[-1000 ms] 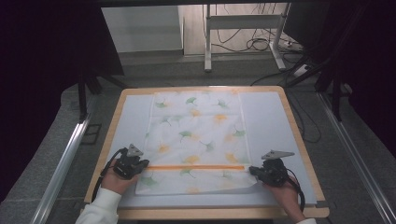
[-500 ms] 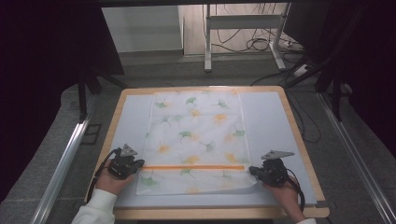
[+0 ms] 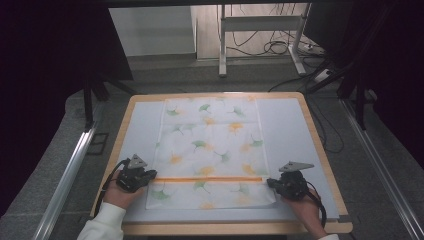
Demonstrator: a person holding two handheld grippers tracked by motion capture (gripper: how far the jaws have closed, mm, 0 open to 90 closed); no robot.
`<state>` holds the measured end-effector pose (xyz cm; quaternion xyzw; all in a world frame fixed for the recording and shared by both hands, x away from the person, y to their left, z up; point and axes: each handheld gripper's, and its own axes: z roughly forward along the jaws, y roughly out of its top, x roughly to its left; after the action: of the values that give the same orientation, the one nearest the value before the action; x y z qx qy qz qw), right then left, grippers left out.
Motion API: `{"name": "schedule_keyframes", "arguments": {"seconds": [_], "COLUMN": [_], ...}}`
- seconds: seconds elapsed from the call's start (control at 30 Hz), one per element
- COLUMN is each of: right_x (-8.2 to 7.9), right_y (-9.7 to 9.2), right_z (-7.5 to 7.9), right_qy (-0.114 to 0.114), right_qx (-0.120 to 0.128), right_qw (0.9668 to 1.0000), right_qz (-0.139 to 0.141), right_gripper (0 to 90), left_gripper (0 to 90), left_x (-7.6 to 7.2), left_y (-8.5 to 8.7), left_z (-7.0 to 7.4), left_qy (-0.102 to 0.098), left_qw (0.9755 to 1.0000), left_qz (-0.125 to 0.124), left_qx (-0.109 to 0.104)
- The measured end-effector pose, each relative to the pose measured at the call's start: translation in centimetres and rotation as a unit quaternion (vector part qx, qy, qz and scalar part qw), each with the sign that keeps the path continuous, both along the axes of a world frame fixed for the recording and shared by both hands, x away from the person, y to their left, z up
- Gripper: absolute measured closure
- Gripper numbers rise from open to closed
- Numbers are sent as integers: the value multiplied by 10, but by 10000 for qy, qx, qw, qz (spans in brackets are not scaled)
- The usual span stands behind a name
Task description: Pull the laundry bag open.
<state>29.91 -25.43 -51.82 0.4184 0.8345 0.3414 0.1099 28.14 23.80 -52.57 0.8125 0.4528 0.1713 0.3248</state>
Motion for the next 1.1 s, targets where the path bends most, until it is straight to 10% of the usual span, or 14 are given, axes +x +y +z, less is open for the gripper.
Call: {"name": "schedule_keyframes", "arguments": {"seconds": [0.3, 0.8, 1.1], "right_x": [-6, 10, 10], "right_y": [-7, -42, -33], "right_z": [9, 14, 14], "right_qy": [-425, -727, -735], "right_qx": [314, 561, 526], "right_qw": [9986, 9941, 9953], "right_qz": [4, -573, -361], "right_gripper": [634, 417, 392], "left_gripper": [616, 504, 474], "left_x": [-7, -17, -16], "left_y": [5, 36, 37], "left_z": [12, 5, 3], "left_qy": [-573, -564, -497], "left_qw": [9972, 9936, 9941], "left_qz": [177, 804, 850], "left_qx": [-440, -563, -456]}}
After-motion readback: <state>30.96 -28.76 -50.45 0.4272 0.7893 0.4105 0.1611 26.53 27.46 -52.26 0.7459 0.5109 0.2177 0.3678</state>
